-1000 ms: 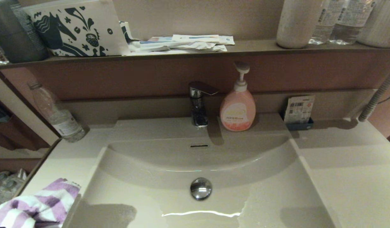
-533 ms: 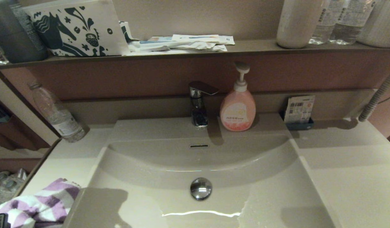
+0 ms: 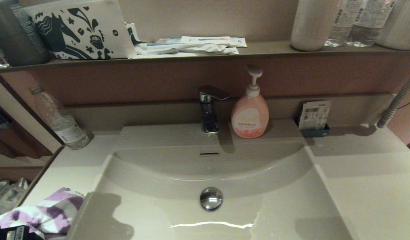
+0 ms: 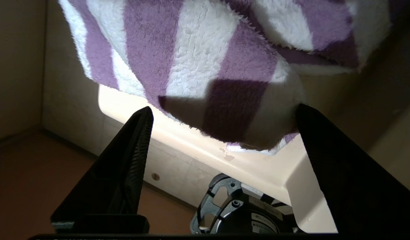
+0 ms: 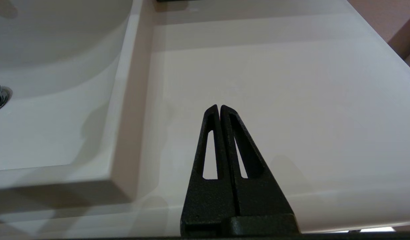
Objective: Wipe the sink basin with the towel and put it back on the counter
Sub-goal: Pick up the cloth
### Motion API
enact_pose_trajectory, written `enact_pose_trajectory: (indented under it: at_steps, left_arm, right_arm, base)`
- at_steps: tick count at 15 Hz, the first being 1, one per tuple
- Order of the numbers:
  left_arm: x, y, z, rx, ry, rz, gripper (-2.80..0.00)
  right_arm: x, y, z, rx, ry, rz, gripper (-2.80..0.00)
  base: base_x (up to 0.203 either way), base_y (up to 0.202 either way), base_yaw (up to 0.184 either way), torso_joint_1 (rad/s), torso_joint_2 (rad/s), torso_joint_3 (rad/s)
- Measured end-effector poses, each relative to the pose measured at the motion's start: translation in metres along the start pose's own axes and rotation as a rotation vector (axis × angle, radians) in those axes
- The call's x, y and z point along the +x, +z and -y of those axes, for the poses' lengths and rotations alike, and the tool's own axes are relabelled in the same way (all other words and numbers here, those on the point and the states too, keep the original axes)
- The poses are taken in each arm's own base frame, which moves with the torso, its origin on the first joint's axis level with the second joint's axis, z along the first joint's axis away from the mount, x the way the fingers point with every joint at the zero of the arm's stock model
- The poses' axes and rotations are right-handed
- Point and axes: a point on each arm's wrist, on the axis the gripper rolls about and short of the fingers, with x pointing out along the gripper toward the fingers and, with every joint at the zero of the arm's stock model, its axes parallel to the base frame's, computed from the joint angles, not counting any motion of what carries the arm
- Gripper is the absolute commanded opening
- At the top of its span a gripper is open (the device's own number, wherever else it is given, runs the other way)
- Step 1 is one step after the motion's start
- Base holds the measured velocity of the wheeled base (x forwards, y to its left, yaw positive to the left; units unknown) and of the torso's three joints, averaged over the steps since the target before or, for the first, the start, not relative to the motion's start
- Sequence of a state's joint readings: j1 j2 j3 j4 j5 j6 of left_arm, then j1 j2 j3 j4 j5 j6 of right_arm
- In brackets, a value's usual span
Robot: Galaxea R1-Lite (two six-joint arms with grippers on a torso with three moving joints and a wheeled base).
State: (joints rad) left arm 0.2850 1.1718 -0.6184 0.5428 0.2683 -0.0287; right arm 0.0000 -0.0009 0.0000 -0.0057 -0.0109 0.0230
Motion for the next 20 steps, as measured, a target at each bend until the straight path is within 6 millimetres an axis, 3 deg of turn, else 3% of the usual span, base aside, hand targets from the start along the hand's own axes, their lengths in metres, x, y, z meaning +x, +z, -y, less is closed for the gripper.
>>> enact_pose_trajectory:
  at_steps: [7, 8, 16, 20]
  left_arm:
    - [0.031, 0.012, -0.001, -0.041, 0.006, -0.061, 0.00]
    - [0.035, 0.013, -0.001, -0.044, 0.006, -0.052, -2.80]
    - [0.044, 0.017, 0.001, -0.016, 0.004, -0.047, -2.80]
    - [0.034, 0.028, -0.002, -0.033, 0.008, 0.014, -2.80]
  right_arm:
    - [0.000, 0.000, 0.000, 0.000, 0.000, 0.000, -2.80]
    - [0.000, 0.000, 0.000, 0.000, 0.000, 0.000, -2.80]
    - [0.000, 0.000, 0.000, 0.000, 0.000, 0.000, -2.80]
    - [0.000, 0.000, 0.000, 0.000, 0.000, 0.000, -2.80]
  base:
    - [0.000, 0.000, 0.000, 0.000, 0.00, 0.000]
    - [0.000, 0.000, 0.000, 0.000, 0.00, 0.000]
    - [0.000, 0.000, 0.000, 0.000, 0.00, 0.000]
    - [0.000, 0.000, 0.000, 0.000, 0.00, 0.000]
